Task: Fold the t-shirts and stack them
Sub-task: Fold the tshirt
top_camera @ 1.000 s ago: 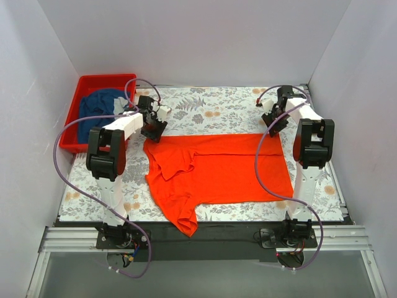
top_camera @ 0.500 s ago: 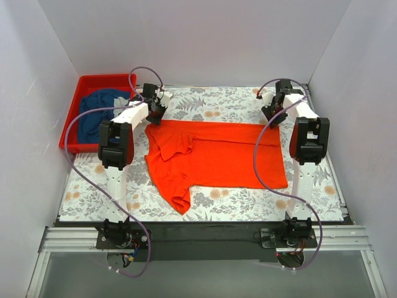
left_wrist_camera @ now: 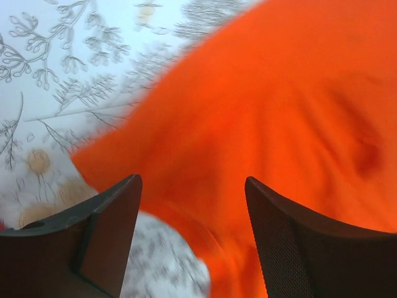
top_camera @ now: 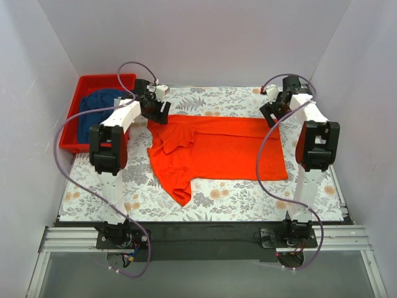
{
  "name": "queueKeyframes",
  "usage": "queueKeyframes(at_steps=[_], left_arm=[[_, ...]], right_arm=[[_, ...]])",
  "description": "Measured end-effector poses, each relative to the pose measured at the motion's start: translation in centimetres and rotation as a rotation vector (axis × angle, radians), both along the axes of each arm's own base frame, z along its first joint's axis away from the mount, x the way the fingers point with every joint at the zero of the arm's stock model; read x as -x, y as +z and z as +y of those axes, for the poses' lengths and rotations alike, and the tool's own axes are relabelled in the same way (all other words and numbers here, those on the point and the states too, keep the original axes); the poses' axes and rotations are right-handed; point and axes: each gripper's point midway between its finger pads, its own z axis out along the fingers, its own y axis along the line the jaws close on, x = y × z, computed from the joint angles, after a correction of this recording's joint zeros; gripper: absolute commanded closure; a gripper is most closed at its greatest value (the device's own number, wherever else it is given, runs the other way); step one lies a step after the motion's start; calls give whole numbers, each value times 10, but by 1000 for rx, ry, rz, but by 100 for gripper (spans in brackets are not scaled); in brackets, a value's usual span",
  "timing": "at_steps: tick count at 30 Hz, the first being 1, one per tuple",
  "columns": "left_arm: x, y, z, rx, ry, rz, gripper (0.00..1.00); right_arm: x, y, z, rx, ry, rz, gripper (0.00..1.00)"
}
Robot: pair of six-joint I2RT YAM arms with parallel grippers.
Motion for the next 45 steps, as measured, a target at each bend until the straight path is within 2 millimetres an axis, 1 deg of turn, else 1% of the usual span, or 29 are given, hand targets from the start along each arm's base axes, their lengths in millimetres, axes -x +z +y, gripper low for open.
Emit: queueKeyframes(at_steps=[1, 3, 5, 7, 8, 9, 11, 12, 13, 15, 17, 19, 20, 22, 25, 27, 31, 37, 39, 40, 42, 43, 44, 45], left_arm=[[12, 15, -4, 26, -26, -6, 34], [42, 53, -11, 71, -91, -28, 34], [74, 91, -16, 109, -158, -81, 34], [105, 116, -18, 134, -213, -114, 35], [120, 125, -21, 147, -240, -126, 36], [134, 129, -22, 158, -264, -131, 37], [160, 125, -24, 180, -297, -98, 37], [172, 116, -25, 189, -307, -65, 38], [182, 107, -25, 195, -311, -28, 38], [200, 86, -25, 205, -313, 47, 38], [216, 69, -25, 207, -314, 113, 38], [225, 59, -25, 206, -314, 150, 38], [229, 56, -26, 205, -316, 163, 38], [233, 54, -27, 204, -322, 173, 38], [235, 55, -28, 200, -328, 169, 38], [236, 57, -29, 197, -329, 163, 38], [237, 55, -28, 189, -328, 163, 38], [238, 50, -27, 167, -332, 165, 38], [243, 45, -28, 150, -348, 174, 38], [246, 42, -29, 142, -361, 179, 38], [254, 35, -32, 116, -400, 186, 40], [259, 30, -33, 99, -424, 188, 41], [265, 25, -34, 79, -452, 189, 44], [272, 20, -36, 59, -481, 193, 46]], right_arm=[[10, 14, 2, -5, 24, -14, 10], [32, 43, 6, -14, 68, -35, 12], [56, 74, 9, -14, 123, -84, 18], [84, 95, 12, -13, 171, -107, 25], [97, 99, 13, -11, 195, -111, 31], [109, 98, 15, -9, 219, -108, 33], [138, 83, 17, -5, 261, -57, 39], [158, 67, 18, 1, 290, -8, 41], [172, 54, 19, 0, 302, 36, 43], [208, 19, 21, -2, 338, 157, 44], [233, -3, 21, 3, 361, 237, 44], [250, -16, 22, 11, 378, 279, 44], [254, -19, 22, 20, 388, 288, 44], [258, -24, 23, 43, 406, 278, 44], [259, -30, 24, 79, 436, 259, 44], [261, -36, 24, 100, 451, 256, 46], [263, -45, 18, 142, 462, 256, 47], [259, -45, 10, 192, 465, 216, 48], [257, -45, 9, 202, 468, 208, 55], [256, -45, 9, 205, 469, 205, 64], [255, -46, 8, 211, 469, 201, 76], [255, -46, 8, 214, 470, 201, 92], [255, -46, 7, 216, 471, 202, 99], [255, -46, 7, 217, 472, 201, 99]])
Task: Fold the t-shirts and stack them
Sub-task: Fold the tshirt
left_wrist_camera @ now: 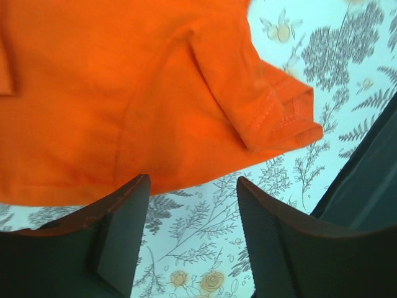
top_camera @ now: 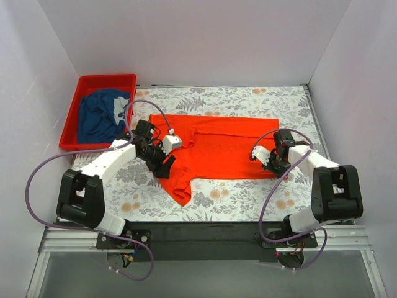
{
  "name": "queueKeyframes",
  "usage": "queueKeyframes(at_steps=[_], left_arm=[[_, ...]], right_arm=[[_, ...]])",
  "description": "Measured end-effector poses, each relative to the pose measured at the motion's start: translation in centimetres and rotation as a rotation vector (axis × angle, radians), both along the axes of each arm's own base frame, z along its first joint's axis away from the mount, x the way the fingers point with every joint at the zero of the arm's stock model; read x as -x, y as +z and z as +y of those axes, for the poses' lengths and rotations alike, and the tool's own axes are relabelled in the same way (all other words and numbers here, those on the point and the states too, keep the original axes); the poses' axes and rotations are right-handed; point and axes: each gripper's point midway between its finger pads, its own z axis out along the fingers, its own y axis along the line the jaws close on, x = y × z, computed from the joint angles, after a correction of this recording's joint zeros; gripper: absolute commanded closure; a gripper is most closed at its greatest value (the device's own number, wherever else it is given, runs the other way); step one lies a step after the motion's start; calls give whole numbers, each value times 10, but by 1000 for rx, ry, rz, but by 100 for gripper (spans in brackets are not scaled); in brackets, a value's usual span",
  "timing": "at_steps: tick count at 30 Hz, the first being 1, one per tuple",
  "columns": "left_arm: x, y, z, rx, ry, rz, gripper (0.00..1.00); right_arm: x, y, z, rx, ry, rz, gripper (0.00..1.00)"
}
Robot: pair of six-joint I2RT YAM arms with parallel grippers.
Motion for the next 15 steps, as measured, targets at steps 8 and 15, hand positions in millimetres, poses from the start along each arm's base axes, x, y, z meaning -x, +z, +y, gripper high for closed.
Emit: queueKeyframes(at_steps=[8, 15], left_arm=[[19, -30, -11, -150, -165, -50, 54], [9, -52, 6, -284, -171, -85, 53]], right_arm=[[-2, 0, -1, 5, -9, -2, 99], [-5, 0, -1, 7, -10, -1, 99]])
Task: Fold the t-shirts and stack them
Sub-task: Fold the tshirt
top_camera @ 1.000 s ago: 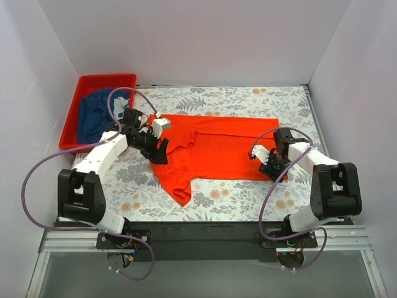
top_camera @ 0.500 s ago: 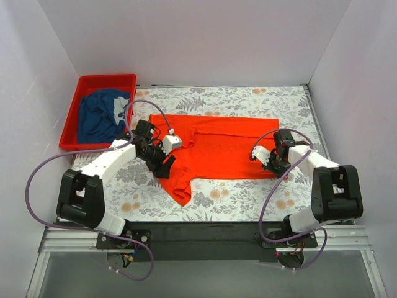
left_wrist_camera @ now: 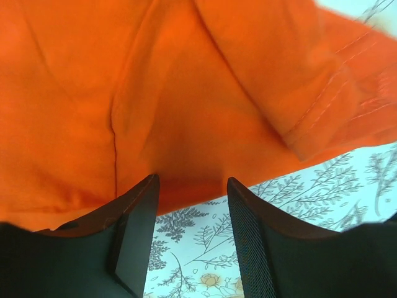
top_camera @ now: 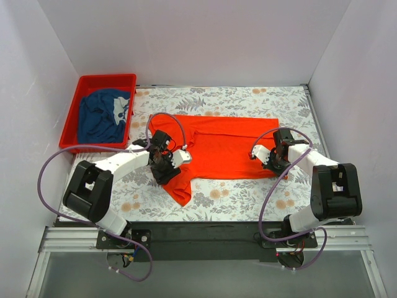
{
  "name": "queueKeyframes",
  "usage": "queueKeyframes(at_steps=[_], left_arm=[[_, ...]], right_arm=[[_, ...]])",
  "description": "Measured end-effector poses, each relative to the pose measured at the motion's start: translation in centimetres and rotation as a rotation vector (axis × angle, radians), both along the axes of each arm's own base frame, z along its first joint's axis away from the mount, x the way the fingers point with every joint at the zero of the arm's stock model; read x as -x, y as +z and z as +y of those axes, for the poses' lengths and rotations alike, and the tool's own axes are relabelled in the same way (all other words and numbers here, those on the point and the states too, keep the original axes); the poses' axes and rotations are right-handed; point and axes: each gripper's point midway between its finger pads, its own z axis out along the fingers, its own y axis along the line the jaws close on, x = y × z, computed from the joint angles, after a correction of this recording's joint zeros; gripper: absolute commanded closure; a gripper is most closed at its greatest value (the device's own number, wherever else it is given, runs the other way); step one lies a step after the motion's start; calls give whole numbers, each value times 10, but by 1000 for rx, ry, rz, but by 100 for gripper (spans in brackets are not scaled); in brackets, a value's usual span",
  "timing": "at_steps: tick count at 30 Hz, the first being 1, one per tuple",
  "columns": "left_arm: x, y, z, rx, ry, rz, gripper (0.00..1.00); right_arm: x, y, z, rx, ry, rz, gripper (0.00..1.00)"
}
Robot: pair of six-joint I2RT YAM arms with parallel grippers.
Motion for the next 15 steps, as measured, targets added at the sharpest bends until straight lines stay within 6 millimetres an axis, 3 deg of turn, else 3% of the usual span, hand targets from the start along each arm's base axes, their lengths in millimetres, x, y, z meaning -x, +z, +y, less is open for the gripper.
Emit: queueKeyframes(at_steps=[7, 15], left_arm=[[12, -14, 18, -73, -16, 9, 52], [4, -16, 19, -81, -9, -39, 79]], right_arm=[[-2, 0, 0, 2, 0, 2, 99], [-3, 0, 0, 4, -3, 2, 99]])
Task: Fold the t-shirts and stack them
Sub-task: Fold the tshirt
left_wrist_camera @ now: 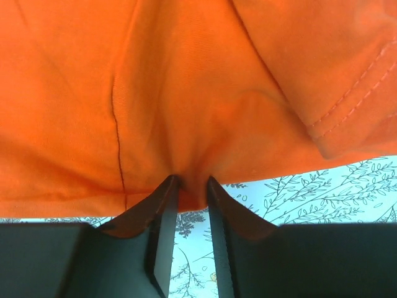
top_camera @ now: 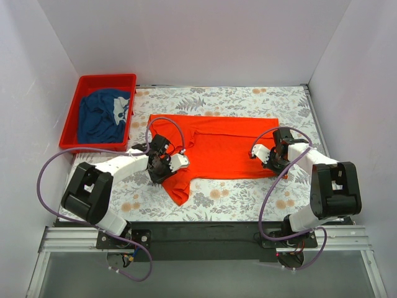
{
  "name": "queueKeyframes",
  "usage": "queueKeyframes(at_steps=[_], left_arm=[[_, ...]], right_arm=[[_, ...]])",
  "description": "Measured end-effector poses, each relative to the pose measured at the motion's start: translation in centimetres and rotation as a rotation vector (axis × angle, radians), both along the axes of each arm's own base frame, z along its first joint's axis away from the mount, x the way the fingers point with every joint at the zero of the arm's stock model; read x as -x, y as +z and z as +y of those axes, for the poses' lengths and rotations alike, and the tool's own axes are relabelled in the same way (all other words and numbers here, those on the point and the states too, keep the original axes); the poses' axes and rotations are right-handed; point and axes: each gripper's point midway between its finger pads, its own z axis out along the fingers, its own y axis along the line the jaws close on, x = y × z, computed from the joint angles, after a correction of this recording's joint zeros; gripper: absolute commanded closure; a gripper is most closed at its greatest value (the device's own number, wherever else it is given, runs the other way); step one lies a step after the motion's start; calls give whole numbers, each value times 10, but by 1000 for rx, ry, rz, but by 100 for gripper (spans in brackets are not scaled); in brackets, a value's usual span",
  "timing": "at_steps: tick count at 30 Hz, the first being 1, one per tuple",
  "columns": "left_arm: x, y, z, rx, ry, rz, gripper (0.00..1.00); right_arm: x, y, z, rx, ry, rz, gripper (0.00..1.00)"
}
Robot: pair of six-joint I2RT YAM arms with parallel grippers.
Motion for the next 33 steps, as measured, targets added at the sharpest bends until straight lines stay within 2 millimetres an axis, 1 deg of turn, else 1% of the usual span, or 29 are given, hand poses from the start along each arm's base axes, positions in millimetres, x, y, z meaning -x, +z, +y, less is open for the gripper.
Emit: queueKeyframes(at_steps=[2, 3, 5, 6, 9, 12, 13, 14, 16, 18, 20, 22, 24, 26, 29, 33], left_arm=[[-1, 0, 0, 1, 2, -7, 83], [-2, 0, -1, 3, 3, -11, 89], [-2, 0, -1, 11, 9, -20, 95], [-2, 1, -1, 16, 11, -26, 100], [3, 2, -1, 32, 11, -28, 100], [21, 4, 2, 38, 15, 19, 100], [33, 7, 4, 39, 18, 51, 100], [38, 11, 5, 44, 20, 61, 100], [45, 22, 7, 53, 23, 68, 100], [45, 39, 5, 74, 26, 49, 100], [38, 56, -1, 99, 27, 22, 100], [23, 71, -8, 120, 30, -10, 100], [10, 80, -12, 134, 36, -27, 100], [-6, 83, -12, 139, 60, -37, 100], [-26, 83, -7, 137, 94, -43, 100], [-61, 83, -3, 134, 123, -58, 100]], right_arm=[[0, 0, 0, 0, 0, 0, 99], [0, 0, 0, 0, -1, 0, 99], [1, 0, 0, 0, 0, -3, 99], [1, 0, 0, -1, 0, -8, 99], [3, 0, 0, -2, -1, -16, 99], [13, 1, 0, -8, 3, -10, 99], [23, 3, -1, -10, 4, 1, 99], [27, 5, -1, -11, 7, 0, 99], [32, 13, -1, -17, 13, -12, 99], [31, 23, 0, -25, 19, -34, 99], [24, 32, 0, -34, 17, -44, 99], [12, 38, -2, -41, 6, -47, 99], [0, 42, -4, -43, -6, -46, 99], [-13, 45, -6, -47, -16, -51, 99], [-29, 51, -7, -54, -20, -57, 99], [-46, 53, -6, -56, -18, -64, 99]])
